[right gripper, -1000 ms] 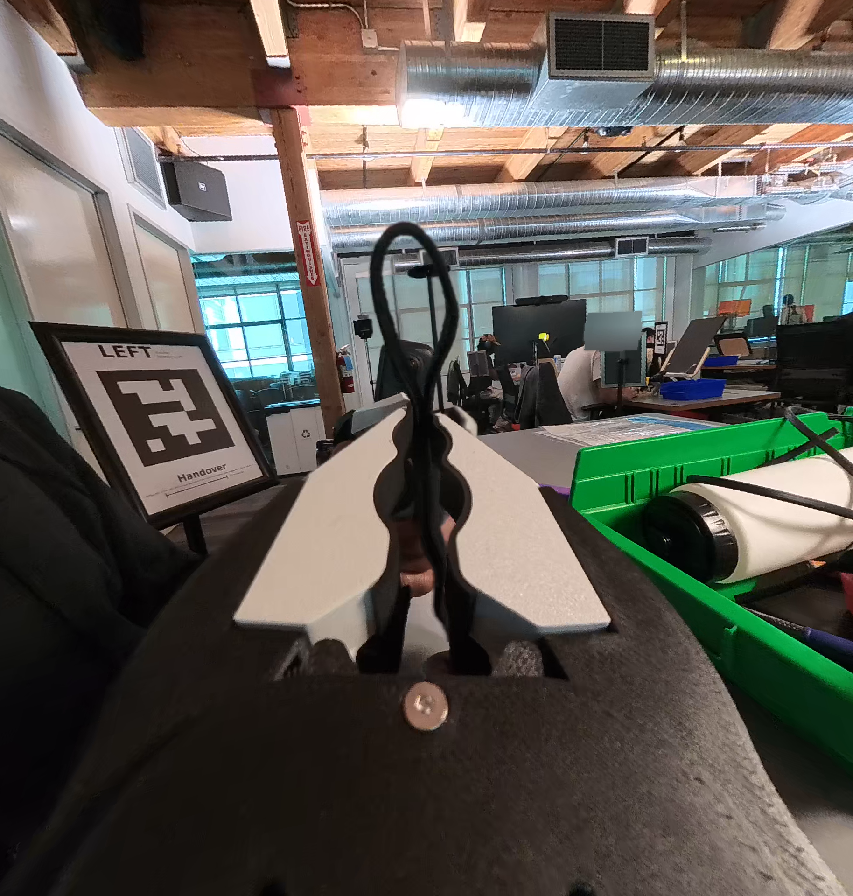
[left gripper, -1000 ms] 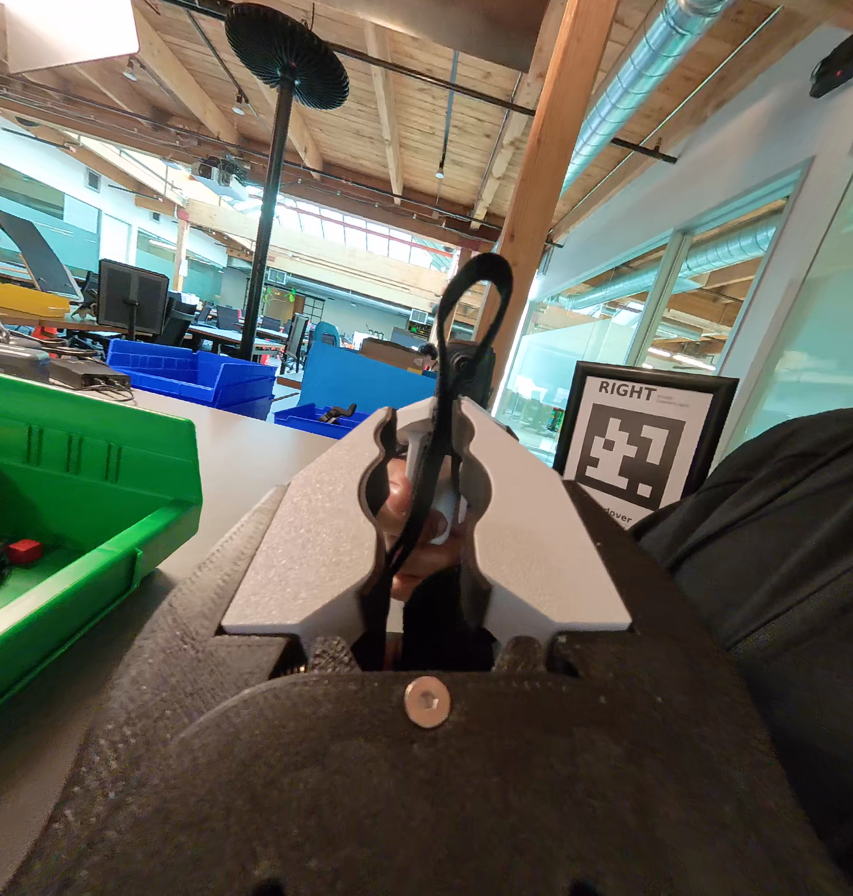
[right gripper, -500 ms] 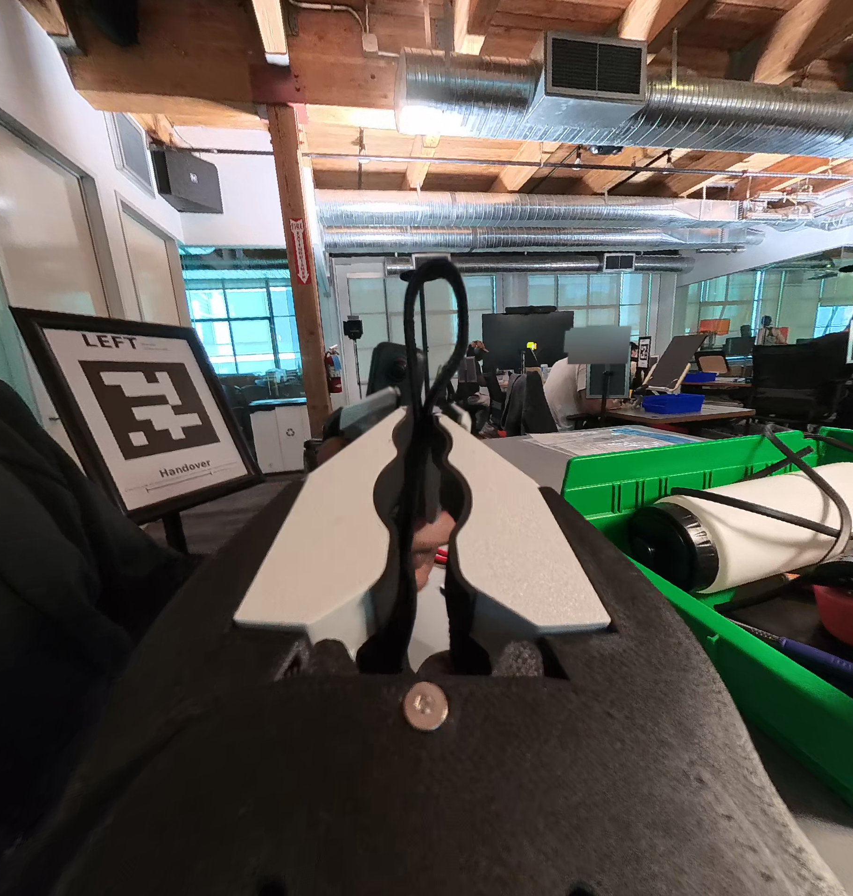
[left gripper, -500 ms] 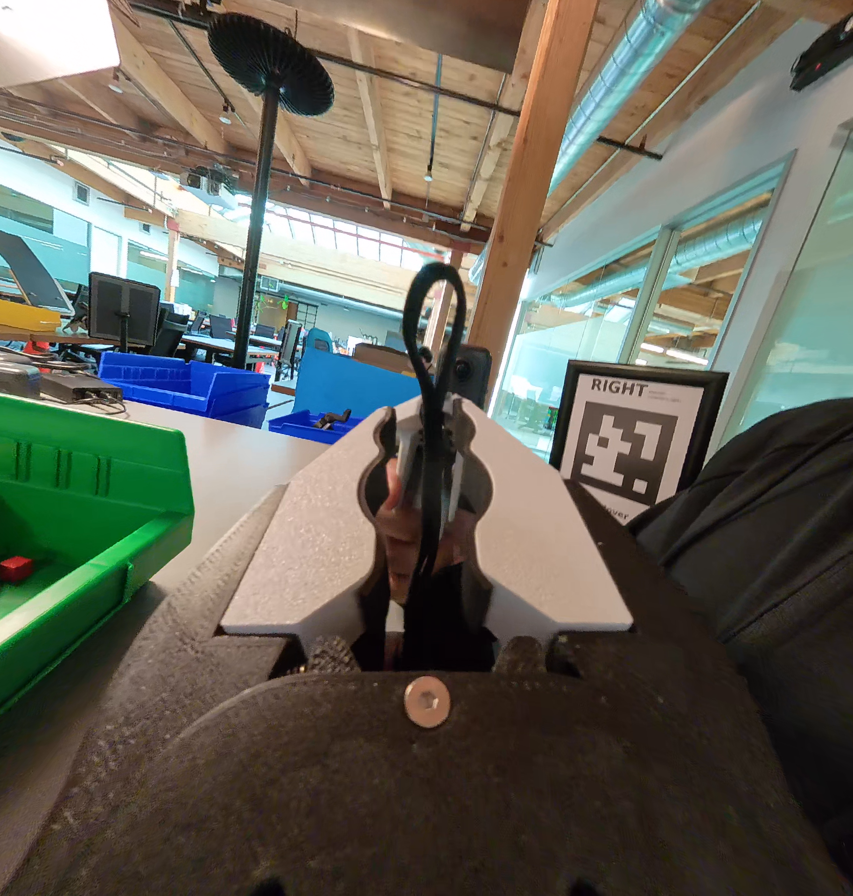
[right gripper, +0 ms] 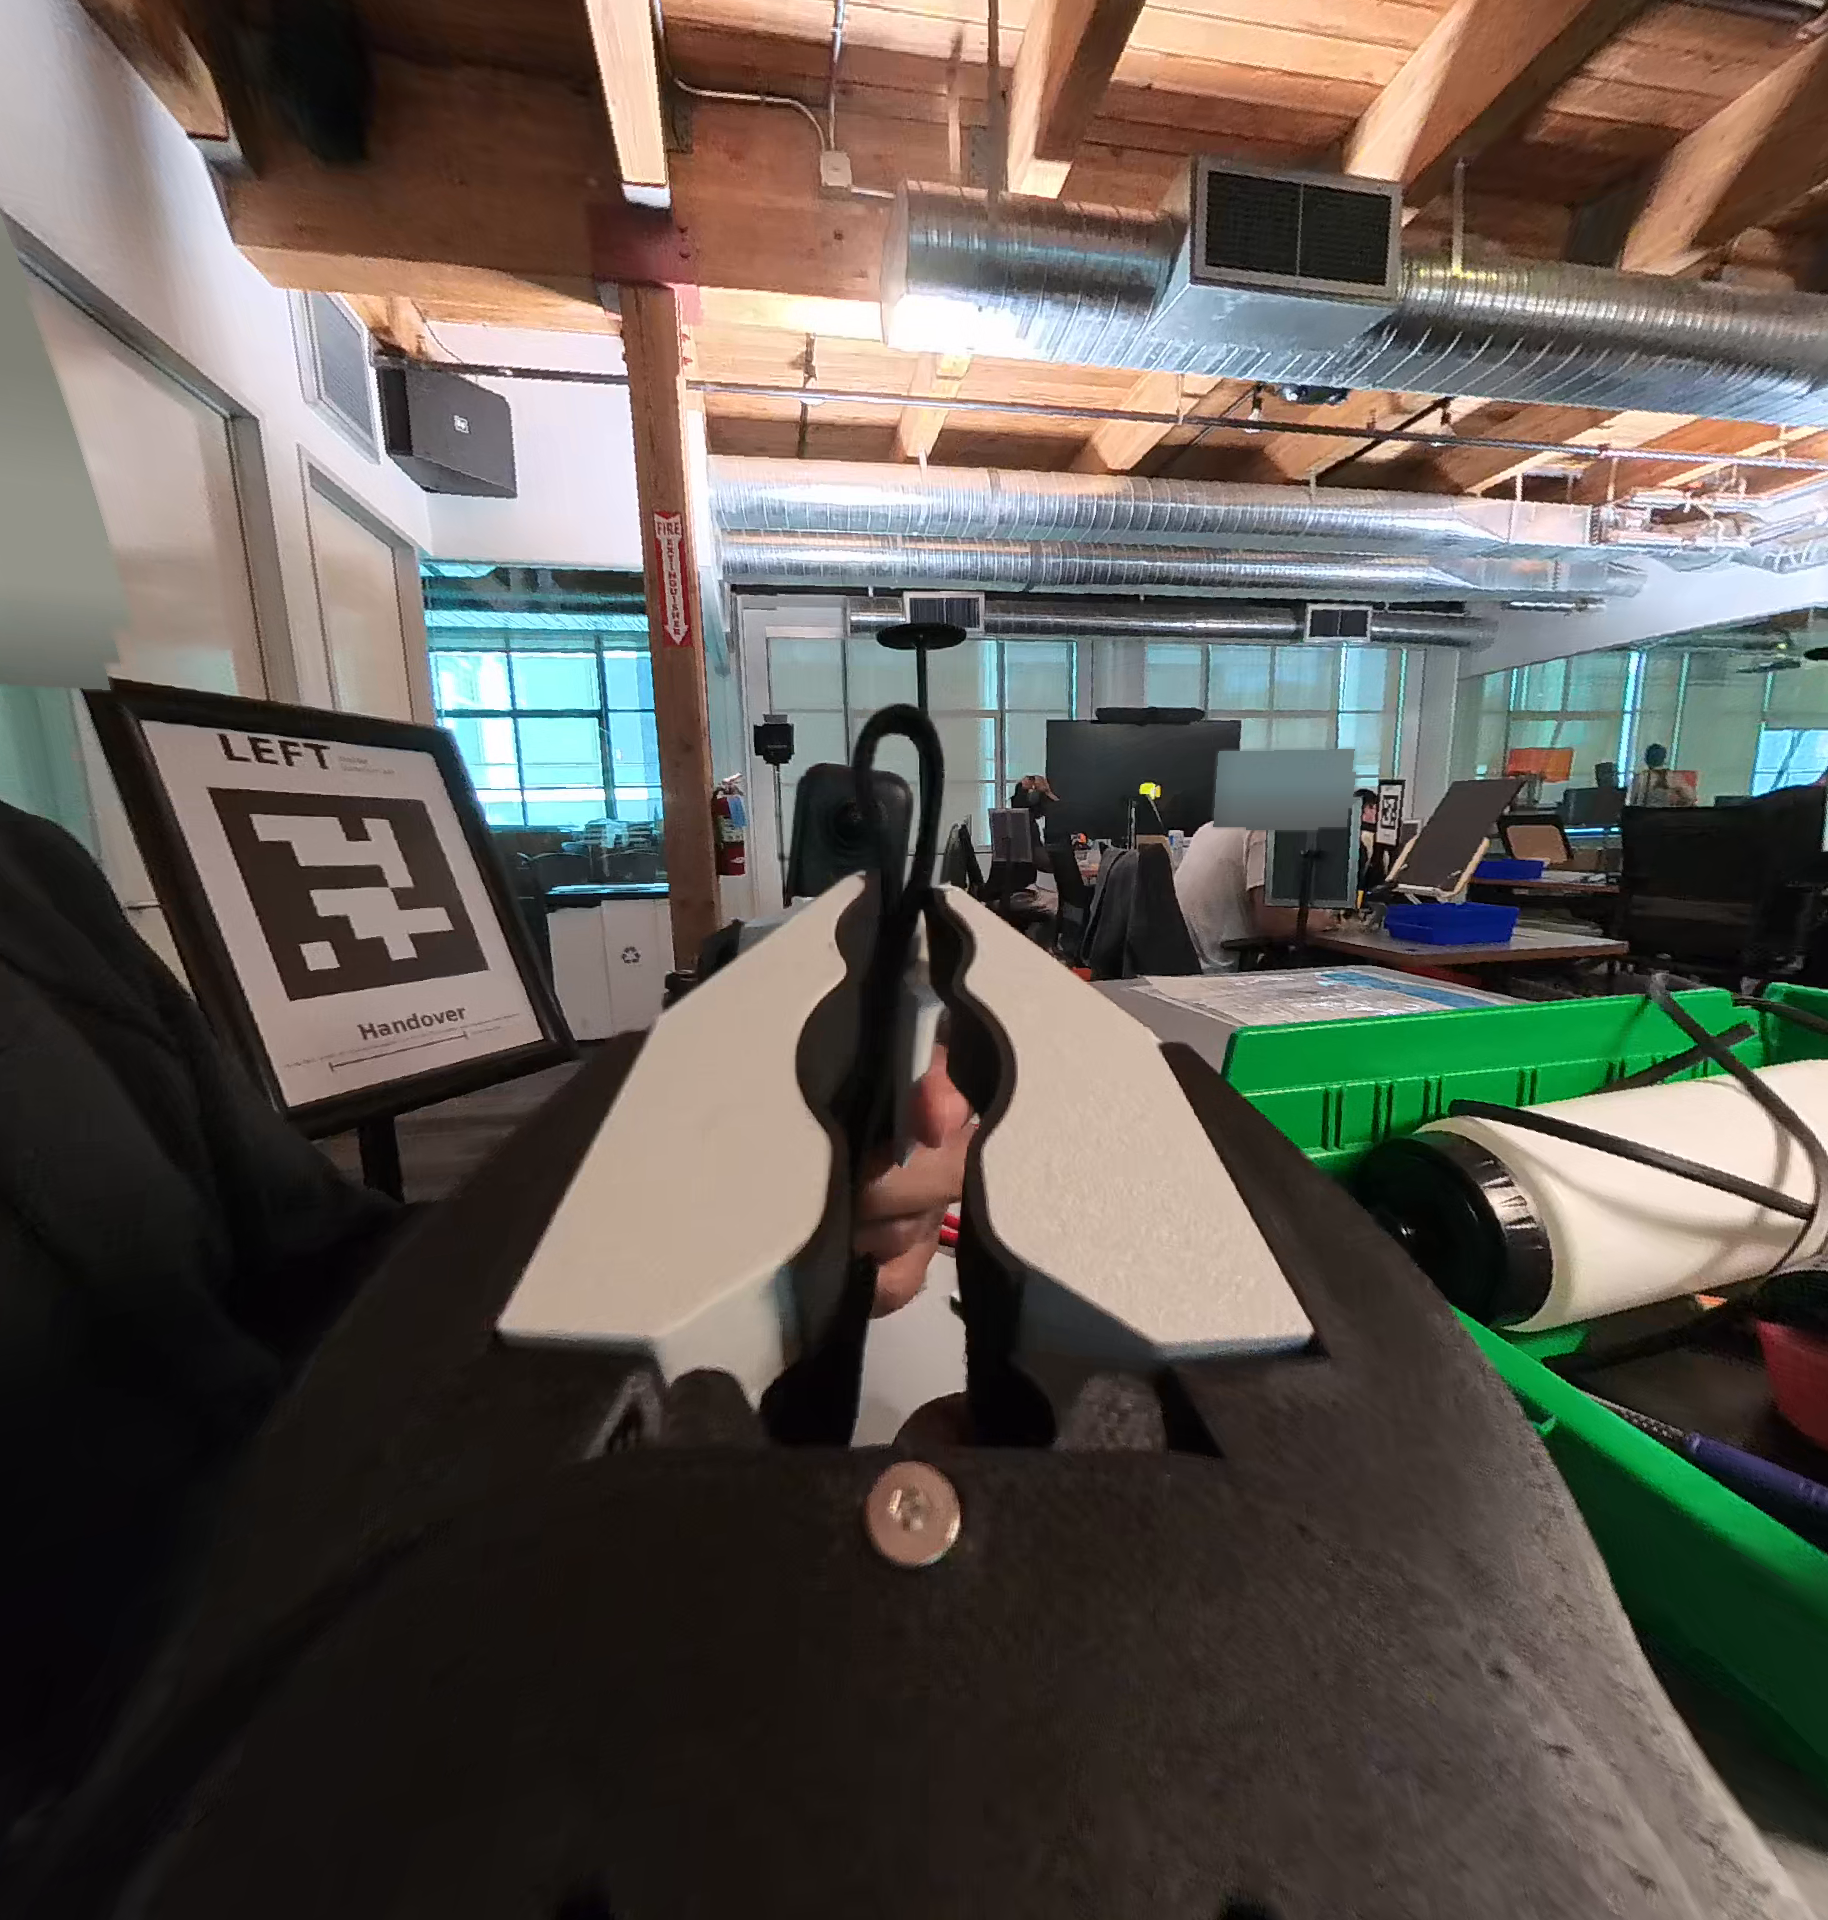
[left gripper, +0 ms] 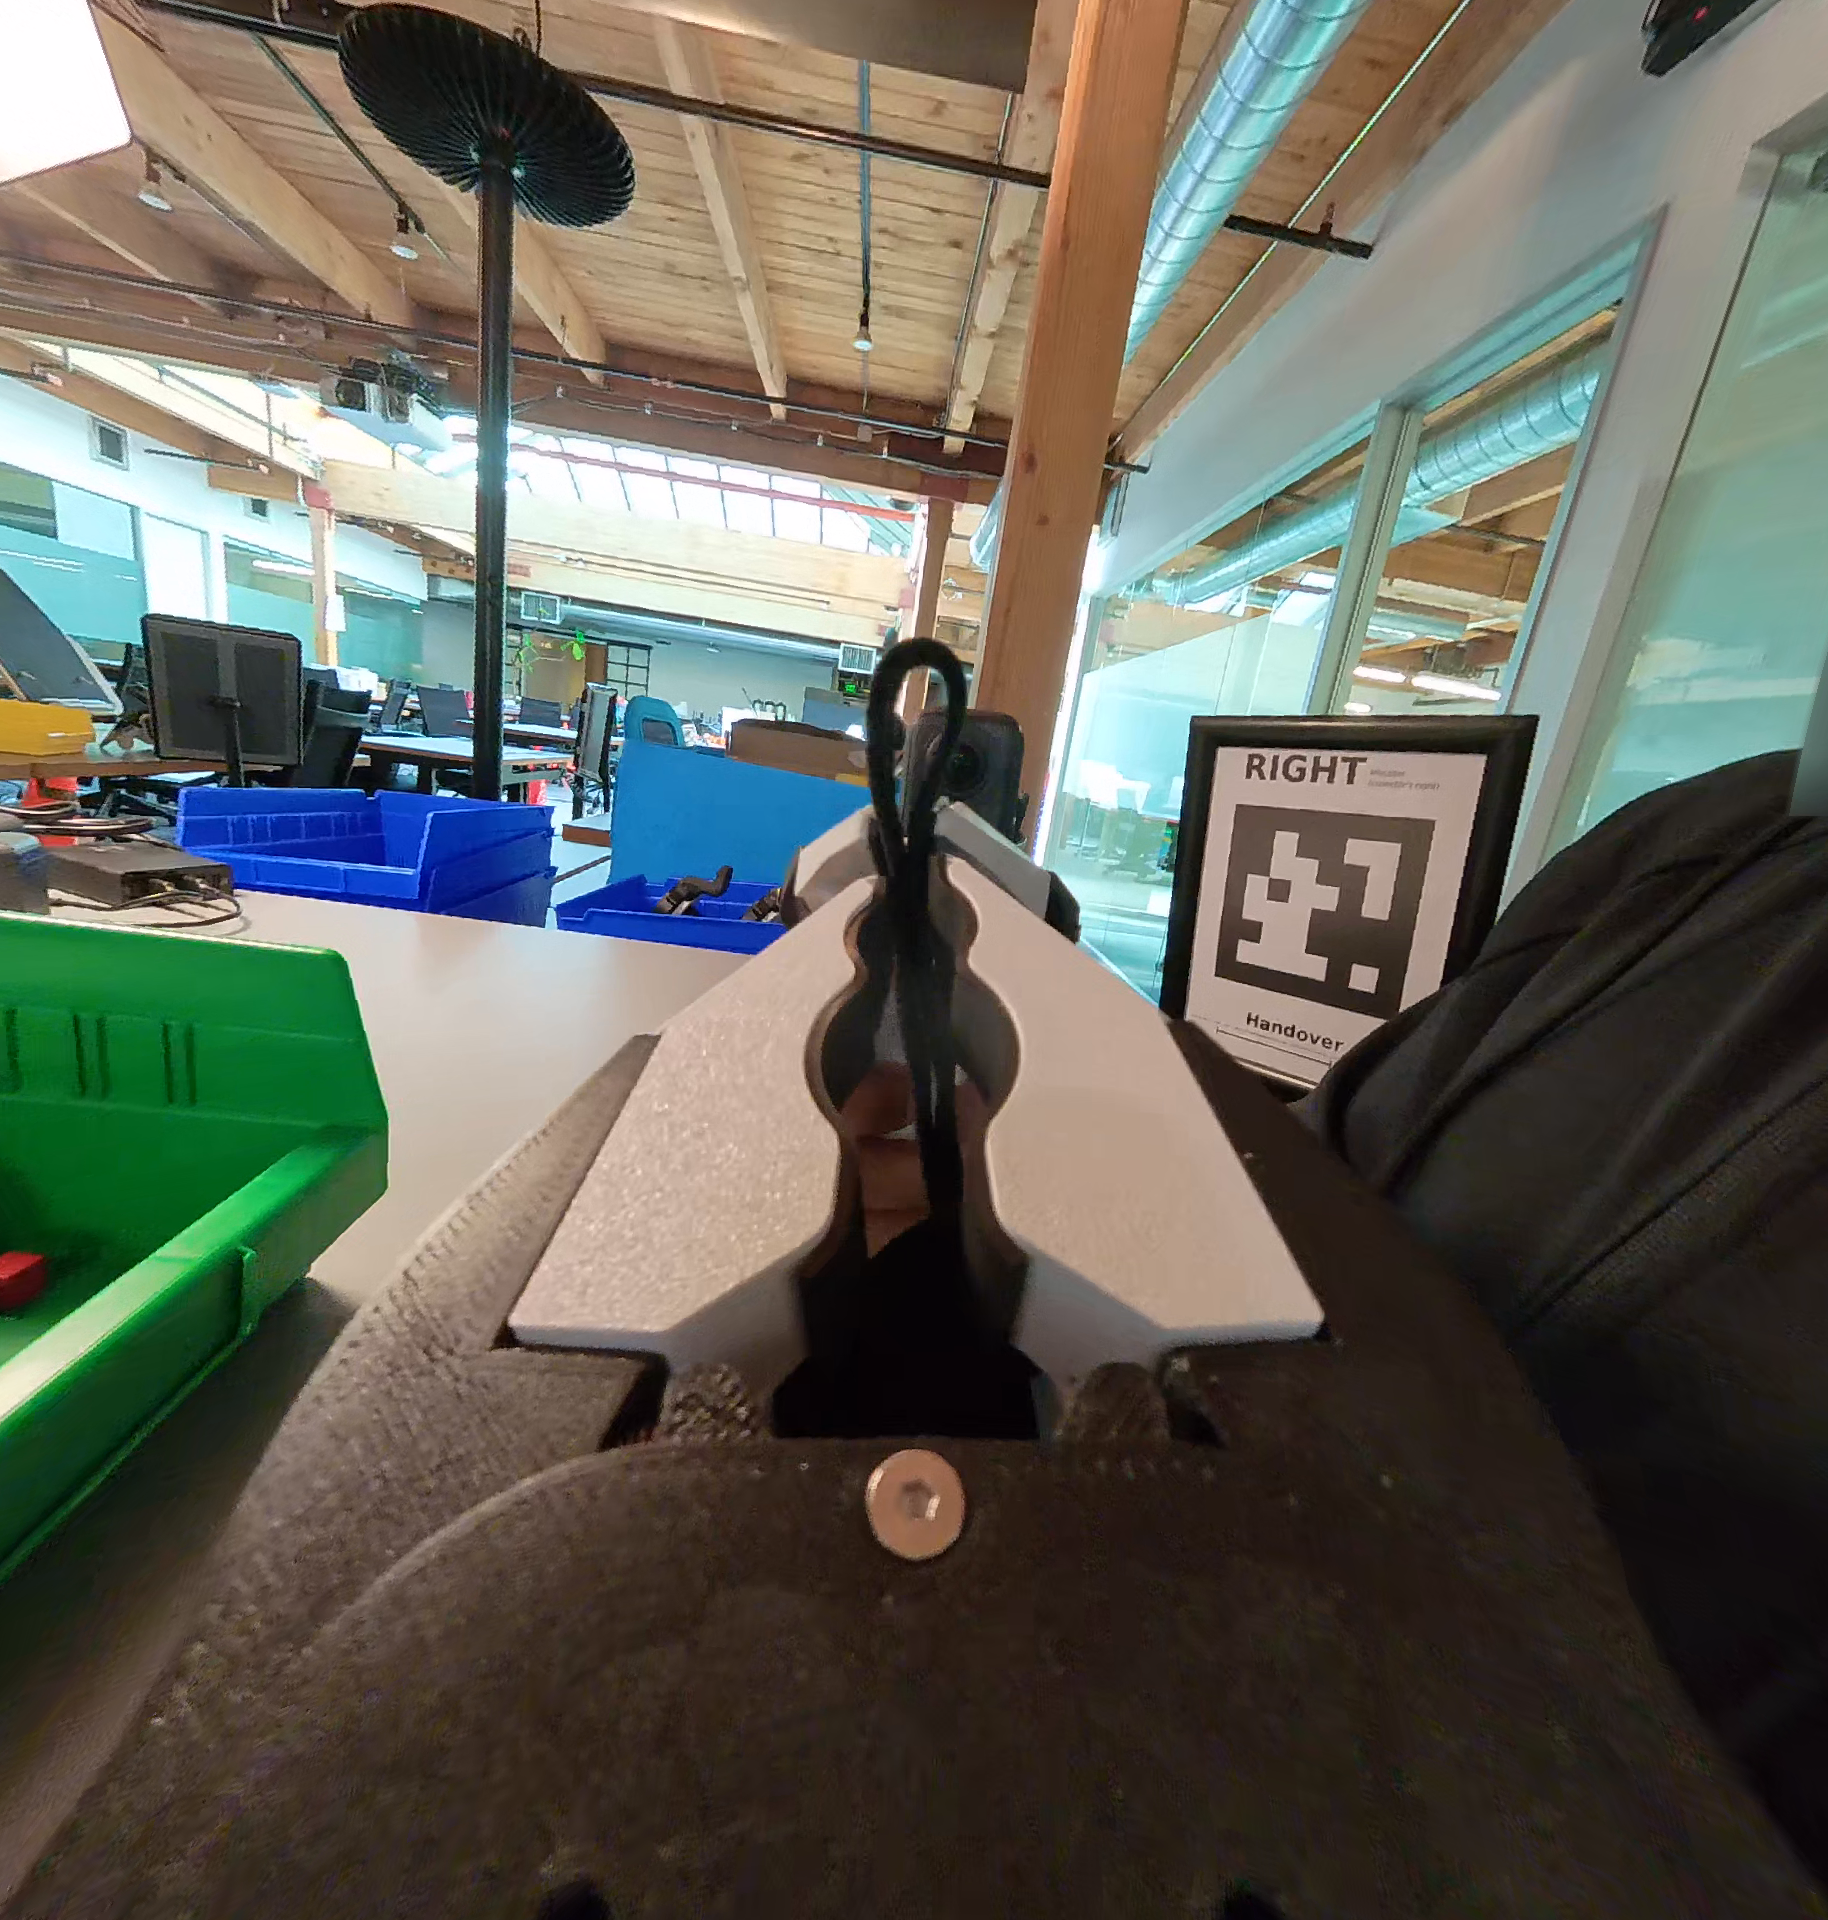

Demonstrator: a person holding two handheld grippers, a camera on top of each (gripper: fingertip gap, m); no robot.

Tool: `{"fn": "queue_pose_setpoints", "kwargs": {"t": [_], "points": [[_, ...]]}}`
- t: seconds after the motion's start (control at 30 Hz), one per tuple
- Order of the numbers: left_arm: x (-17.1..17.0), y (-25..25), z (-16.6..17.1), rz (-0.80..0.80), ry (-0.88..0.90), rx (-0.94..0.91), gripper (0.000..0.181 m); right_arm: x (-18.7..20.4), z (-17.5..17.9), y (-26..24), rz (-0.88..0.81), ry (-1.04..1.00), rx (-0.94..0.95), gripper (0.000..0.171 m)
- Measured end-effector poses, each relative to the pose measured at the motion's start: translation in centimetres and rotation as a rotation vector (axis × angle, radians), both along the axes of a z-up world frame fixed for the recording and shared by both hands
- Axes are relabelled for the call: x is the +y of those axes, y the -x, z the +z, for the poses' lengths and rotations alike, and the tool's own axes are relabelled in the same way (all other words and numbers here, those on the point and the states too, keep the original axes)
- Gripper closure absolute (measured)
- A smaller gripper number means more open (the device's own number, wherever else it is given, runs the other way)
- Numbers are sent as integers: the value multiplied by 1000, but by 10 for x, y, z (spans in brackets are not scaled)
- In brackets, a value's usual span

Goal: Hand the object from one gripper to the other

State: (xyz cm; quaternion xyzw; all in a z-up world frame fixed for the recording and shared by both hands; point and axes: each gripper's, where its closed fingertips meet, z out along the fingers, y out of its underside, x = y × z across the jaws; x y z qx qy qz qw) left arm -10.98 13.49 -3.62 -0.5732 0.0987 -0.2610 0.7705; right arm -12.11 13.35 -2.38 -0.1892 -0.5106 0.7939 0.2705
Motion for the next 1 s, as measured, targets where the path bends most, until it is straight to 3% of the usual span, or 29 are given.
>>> {"fn": "queue_pose_setpoints", "kwargs": {"t": [0.17, 0.3, 0.43, 0.57, 0.67, 0.73, 0.8, 1.0], "points": [[-3, 7, 8, 7, -30, -64, 153, -8, -6, 0, -8, -68, 13, 164], [-7, 2, 10, -3, -64, -19, 174, -10, -4, -2, 0, -67, 23, 159], [-7, -5, 6, -28, -47, 10, 174, -3, 5, -6, 11, -1, 45, 147], [-4, -7, 3, -16, -30, 35, 174, -4, 6, -10, 16, -6, 65, 161], [-5, -2, 8, -7, -48, -12, 156, -7, 3, -9, 7, -41, 66, 162], [-7, 1, 12, -7, -64, -34, 154, -12, -1, -9, 16, -68, 63, 163], [-11, -4, 12, -34, -80, -16, 168, -13, -2, -8, 9, -81, 63, 162], [-7, -10, 5, -32, -49, 42, 172, -5, 6, -10, 15, -4, 65, 152]]}}
